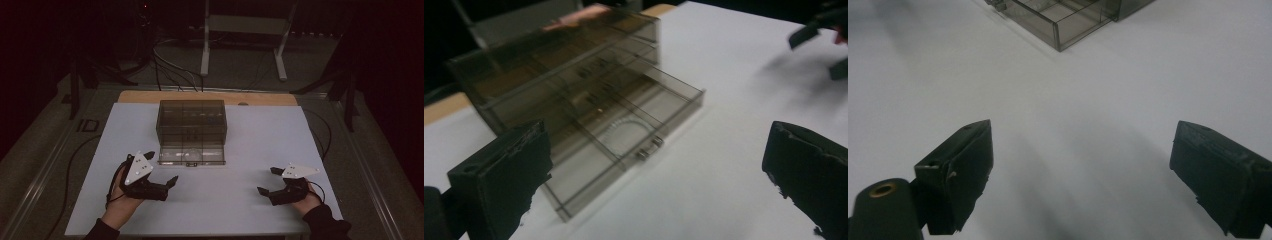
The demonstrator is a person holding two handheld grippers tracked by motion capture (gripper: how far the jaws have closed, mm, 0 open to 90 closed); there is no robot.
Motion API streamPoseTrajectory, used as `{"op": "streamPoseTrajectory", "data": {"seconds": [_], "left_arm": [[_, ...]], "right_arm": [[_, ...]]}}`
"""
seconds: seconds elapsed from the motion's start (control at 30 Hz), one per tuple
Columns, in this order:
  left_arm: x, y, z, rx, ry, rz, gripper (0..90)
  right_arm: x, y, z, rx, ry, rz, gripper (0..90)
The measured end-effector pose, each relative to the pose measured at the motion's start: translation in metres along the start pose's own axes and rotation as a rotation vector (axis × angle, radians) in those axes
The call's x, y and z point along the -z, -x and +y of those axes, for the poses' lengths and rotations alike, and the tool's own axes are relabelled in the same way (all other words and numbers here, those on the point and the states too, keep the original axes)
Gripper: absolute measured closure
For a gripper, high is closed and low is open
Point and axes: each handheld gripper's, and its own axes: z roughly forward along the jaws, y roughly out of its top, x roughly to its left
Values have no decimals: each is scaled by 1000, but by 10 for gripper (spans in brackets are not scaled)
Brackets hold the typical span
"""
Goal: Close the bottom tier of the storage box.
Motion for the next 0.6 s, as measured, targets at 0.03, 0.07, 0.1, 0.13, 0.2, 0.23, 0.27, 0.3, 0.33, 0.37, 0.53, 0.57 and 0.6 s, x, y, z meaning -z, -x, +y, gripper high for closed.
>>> {"op": "streamPoseTrajectory", "data": {"seconds": [0.03, 0.07, 0.1, 0.13, 0.2, 0.23, 0.27, 0.3, 0.33, 0.37, 0.53, 0.57, 0.6], "left_arm": [[0, 0, 1, -2, -1, 6, 0], [0, -1, 3, 3, -1, 2, 0], [0, -1, 4, 10, 0, 10, 0], [-1, -1, 6, 10, 3, 11, 0], [-3, 1, 8, 2, -8, 14, 0], [-5, 2, 9, 2, -15, 15, 0], [-6, 4, 10, 3, -15, 4, 0], [-8, 5, 11, 8, -10, 15, 0], [-10, 6, 11, 16, -14, 11, 0], [-12, 7, 11, 24, -18, 14, 0], [-27, 8, 2, 79, -49, 11, 0], [-27, 8, 2, 79, -49, 11, 0], [-30, 8, 0, 86, -61, 4, 0]], "right_arm": [[0, 0, 0, -2, 1, 0, 105], [0, 0, 0, -1, 1, 0, 105], [0, 0, 0, -2, 2, 1, 106], [0, 0, 0, -2, 3, 1, 105], [1, 0, 1, -1, 4, 0, 105], [1, 0, 1, -1, 4, 0, 105], [1, 0, 1, -1, 4, 0, 105], [1, 0, 1, 0, 6, 0, 105], [1, 0, 1, 1, 7, 0, 106], [1, 0, 1, 2, 8, -1, 105], [1, 0, 1, 2, 10, 1, 105], [1, 0, 1, 2, 10, 1, 105], [1, 0, 1, 1, 11, 3, 106]]}}
